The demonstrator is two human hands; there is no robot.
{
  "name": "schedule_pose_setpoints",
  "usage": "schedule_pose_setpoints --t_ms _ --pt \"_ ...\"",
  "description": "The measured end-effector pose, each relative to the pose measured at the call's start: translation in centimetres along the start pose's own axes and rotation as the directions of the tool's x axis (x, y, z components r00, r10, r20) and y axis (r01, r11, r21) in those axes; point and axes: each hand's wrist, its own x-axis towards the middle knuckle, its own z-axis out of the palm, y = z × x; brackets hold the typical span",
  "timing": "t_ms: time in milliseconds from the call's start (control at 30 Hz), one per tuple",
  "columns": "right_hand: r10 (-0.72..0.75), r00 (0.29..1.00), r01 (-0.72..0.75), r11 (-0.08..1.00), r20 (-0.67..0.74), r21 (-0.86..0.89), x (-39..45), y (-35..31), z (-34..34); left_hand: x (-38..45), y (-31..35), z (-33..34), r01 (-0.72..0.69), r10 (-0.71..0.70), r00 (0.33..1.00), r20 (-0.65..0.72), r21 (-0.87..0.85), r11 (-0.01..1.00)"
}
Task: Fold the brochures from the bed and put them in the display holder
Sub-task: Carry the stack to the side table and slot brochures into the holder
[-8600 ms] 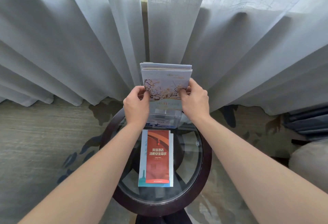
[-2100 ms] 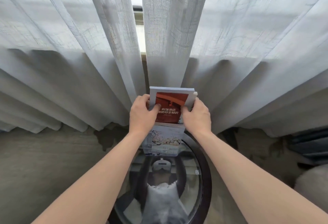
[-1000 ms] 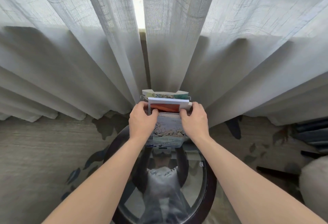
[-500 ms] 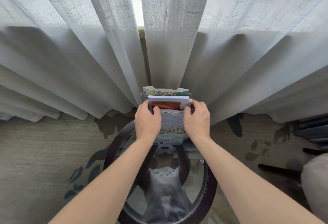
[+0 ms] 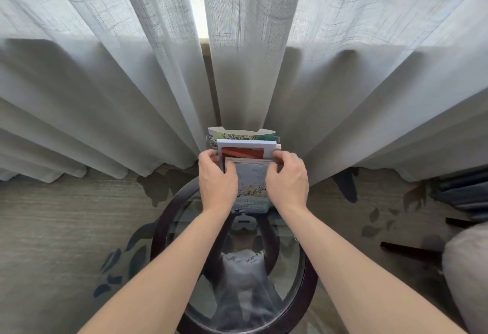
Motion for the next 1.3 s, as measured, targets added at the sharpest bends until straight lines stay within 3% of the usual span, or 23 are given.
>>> schedule_pose_setpoints --t_ms 133,367,733,900,1100,1300 --pt "-0.076 0.997 0.075 0.991 0.001 -0.107 -0.2 -0.3 0.4 -0.8 -0.3 0.1 -0.01 0.009 0.999 0.049 0.014 1.0" --pt "-0.033 0.999 0.033 0.999 0.023 -0.007 -0.6 -0.9 0.9 -0.8 -0.6 0.4 -0.087 0.075 0.989 0.128 0.097 0.991" --pt "0.0 0.998 -0.003 0.999 0.055 0.049 -0.4 -0.8 1.0 -0.7 -0.3 0.5 -0.108 0.098 0.989 0.111 0.085 0.991" --pt "0.006 0.999 -0.009 0.996 0.036 0.092 -0.4 -0.7 0.9 -0.7 0.2 0.9 -0.212 0.197 0.975 0.103 0.165 0.963" --pt "0.037 0.999 -0.034 0.983 -0.014 0.179 -0.5 -0.8 0.3 -1.1 1.3 1.6 -0.186 0.185 0.982 0.018 0.152 0.971" --pt "0.085 0.996 -0.079 0.976 -0.019 0.202 0.2 -0.7 -0.3 0.6 1.4 0.8 -0.22 0.244 0.97 -0.027 0.343 0.913"
